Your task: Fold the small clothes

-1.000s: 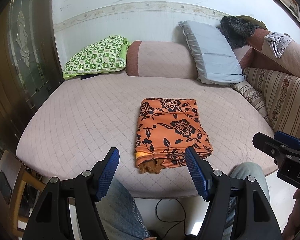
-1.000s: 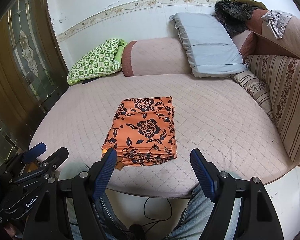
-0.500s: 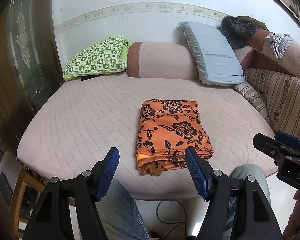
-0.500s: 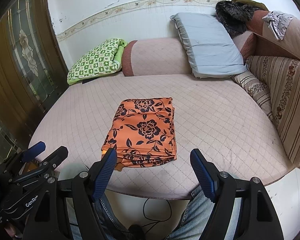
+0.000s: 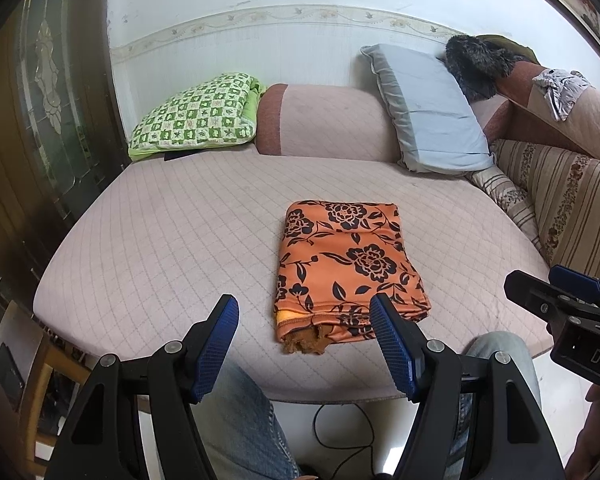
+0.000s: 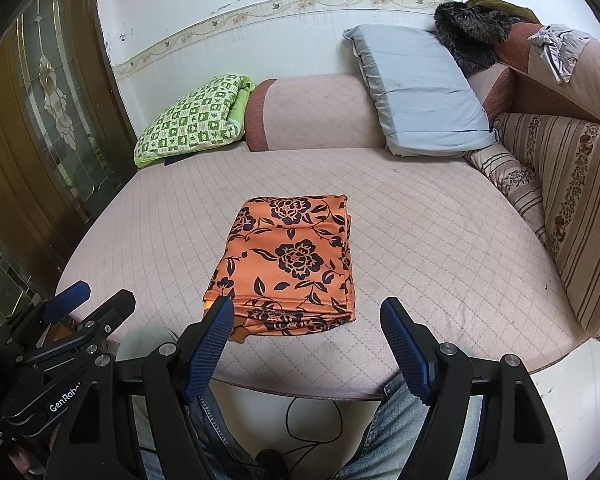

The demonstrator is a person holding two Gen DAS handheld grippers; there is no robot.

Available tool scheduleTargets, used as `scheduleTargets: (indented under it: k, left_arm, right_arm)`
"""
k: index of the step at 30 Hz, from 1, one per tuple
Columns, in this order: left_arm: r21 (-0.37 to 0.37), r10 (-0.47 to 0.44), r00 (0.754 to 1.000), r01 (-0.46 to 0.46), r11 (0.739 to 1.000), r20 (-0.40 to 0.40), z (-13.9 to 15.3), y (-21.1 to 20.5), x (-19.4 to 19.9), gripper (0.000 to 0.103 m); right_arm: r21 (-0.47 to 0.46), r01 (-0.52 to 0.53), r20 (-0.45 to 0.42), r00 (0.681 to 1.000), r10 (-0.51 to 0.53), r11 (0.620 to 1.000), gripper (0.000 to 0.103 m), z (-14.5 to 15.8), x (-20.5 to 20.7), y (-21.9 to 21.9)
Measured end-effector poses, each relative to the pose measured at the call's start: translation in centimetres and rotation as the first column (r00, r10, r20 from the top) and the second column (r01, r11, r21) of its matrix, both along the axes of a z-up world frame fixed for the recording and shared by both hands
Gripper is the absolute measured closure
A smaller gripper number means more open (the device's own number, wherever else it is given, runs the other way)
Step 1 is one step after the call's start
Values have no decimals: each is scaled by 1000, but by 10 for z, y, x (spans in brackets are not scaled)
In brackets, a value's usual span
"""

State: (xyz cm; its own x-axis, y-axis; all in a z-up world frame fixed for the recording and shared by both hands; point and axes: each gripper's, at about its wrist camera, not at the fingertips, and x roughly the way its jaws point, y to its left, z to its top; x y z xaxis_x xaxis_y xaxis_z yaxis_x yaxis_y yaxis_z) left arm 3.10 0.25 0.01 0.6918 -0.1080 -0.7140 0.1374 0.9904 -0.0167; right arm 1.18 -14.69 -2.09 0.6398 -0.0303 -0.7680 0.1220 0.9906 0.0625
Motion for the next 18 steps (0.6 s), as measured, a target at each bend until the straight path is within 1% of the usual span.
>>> scheduleTargets:
  k: [8, 11, 13, 16, 18]
  left_arm:
    - [-1, 4, 1000, -4, 1000, -4, -3, -2, 2, 35]
    - [-12, 9, 1000, -9, 1000, -18, -7, -1, 9, 35]
    - [-19, 6, 1000, -6, 1000, -26, -11, -1, 16, 35]
    - [-3, 8, 1000, -8, 1000, -28, -22, -4, 31, 35]
    - [-36, 10, 999, -12, 999, -53, -34, -2, 49, 35]
  right_arm:
    - [1, -5, -8, 1000, 5, 1000, 26, -4, 4, -4]
    - [1, -3, -15, 1000, 3, 1000, 26, -6, 8, -5]
    - [6, -3, -22, 1000, 3, 1000, 26, -10, 11, -7]
    - [17, -1, -38, 999, 2, 1000, 26, -20, 22, -12]
    - [35, -5, -44, 999, 7, 999, 26, -30, 30, -15]
